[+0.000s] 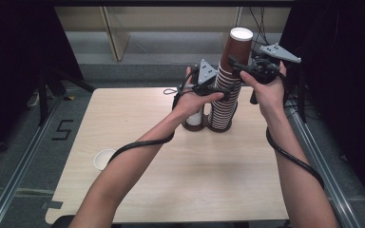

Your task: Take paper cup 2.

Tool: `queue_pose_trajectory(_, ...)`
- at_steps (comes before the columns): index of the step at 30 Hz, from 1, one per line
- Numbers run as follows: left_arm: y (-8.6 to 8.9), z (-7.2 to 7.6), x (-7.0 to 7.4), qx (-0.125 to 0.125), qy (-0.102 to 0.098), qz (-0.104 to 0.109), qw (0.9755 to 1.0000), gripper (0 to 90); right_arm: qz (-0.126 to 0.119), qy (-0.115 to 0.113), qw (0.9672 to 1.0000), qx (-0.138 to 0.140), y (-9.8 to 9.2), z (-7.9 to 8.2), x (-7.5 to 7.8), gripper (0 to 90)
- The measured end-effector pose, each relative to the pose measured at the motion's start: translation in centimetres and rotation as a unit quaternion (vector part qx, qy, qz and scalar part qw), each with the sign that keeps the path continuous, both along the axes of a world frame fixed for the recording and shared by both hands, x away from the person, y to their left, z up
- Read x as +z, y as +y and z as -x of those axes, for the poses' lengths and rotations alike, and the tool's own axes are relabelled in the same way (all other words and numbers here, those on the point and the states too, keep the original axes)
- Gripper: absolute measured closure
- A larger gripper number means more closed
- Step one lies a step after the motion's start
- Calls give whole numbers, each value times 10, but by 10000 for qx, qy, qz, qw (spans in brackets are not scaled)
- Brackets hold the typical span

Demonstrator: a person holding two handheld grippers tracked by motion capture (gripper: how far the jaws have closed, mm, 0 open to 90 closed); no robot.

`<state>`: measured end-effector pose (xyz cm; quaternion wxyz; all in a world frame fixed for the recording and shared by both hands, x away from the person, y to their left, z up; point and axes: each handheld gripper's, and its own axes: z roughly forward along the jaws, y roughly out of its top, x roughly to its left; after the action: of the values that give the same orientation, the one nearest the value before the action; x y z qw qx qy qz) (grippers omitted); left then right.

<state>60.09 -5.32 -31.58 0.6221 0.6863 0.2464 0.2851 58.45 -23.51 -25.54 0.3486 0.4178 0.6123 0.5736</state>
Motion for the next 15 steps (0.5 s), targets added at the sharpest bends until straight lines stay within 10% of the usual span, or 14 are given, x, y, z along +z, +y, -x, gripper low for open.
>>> queue_pose_trajectory(15,-14,-22,-4,-73,197,48,9998,66,47,160,9998,-68,7,-23,4,99)
